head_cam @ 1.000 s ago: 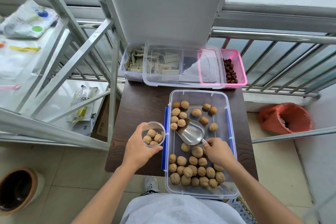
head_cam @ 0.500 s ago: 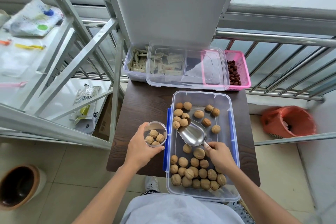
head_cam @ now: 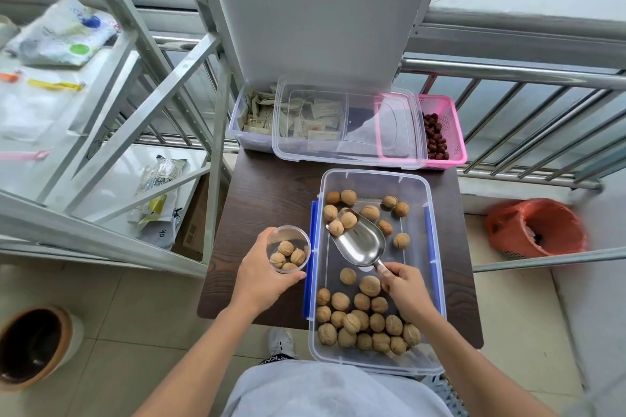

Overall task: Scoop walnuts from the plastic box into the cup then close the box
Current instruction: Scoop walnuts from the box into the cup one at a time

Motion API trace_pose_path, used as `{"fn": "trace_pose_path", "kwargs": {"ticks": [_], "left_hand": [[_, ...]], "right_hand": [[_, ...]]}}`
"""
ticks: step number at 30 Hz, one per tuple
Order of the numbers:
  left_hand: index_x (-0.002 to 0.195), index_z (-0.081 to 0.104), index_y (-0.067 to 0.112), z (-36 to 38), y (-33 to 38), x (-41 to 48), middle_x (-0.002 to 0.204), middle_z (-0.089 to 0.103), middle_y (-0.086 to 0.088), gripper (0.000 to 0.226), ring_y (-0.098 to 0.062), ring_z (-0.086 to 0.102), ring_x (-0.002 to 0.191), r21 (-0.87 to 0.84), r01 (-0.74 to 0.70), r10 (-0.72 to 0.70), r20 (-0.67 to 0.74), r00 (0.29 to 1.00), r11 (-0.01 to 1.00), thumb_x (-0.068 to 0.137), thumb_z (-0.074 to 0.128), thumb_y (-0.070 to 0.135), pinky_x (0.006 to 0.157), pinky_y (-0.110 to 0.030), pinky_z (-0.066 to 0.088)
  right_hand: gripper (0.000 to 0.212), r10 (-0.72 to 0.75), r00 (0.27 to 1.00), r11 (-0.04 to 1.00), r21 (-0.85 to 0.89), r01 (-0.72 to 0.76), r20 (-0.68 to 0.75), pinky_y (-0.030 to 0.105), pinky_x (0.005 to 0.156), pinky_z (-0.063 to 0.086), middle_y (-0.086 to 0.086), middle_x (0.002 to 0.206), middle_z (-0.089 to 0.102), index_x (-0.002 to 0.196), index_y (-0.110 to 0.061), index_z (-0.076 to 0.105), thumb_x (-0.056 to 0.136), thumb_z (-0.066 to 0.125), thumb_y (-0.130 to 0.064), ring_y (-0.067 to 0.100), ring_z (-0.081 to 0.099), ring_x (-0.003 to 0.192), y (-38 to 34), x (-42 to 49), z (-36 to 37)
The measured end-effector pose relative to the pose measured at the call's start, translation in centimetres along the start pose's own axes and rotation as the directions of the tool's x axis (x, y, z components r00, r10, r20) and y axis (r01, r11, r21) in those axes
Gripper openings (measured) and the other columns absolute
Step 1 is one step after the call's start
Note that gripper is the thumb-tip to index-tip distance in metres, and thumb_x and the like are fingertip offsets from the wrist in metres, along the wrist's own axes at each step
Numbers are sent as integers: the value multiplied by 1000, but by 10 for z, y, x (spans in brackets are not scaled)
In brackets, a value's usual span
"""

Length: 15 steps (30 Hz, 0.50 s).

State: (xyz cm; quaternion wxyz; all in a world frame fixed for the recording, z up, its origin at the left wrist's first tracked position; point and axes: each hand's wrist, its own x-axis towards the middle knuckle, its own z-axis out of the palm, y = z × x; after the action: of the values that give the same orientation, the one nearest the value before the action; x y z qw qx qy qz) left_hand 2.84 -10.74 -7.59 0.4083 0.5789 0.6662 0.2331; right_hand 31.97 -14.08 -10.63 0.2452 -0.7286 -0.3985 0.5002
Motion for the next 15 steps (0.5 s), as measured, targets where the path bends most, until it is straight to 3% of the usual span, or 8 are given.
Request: {"fn": "trace_pose_path", "kwargs": {"ticks": [5, 9, 15], "left_hand": [[130, 38, 52, -1, 1, 0, 120, 60, 22, 93, -5, 57, 116, 4, -2, 2, 0, 1000, 1000, 58, 96, 36, 100, -35, 49], [133, 39, 50, -1, 1, 1, 123, 60, 18, 94, -7, 57, 117, 12, 6, -6, 3, 1000, 1000, 58, 95, 38, 100, -36, 49], [137, 40, 43, -1, 1, 0, 126, 59, 16, 96, -8, 55, 119, 21, 15, -15, 14, 1000, 1000, 59, 95, 39, 100, -35, 48]], "right_hand": [[35, 10, 1000, 997, 79, -10, -3, 39, 64, 33, 1, 58, 47, 78, 7, 63, 99, 57, -21, 19, 41, 61, -2, -4, -5], [32, 4, 1000, 992, 128, -4, 2, 29, 58, 33, 10, 64, 48, 89, 16, 64, 100, 56, -14, 20, 41, 63, -12, -12, -9], [27, -22, 997, 982, 187, 9, 70, 13, 44, 33, 7, 58, 45, 79, 1, 68, 101, 54, -6, 4, 39, 44, -40, -27, -20]]}}
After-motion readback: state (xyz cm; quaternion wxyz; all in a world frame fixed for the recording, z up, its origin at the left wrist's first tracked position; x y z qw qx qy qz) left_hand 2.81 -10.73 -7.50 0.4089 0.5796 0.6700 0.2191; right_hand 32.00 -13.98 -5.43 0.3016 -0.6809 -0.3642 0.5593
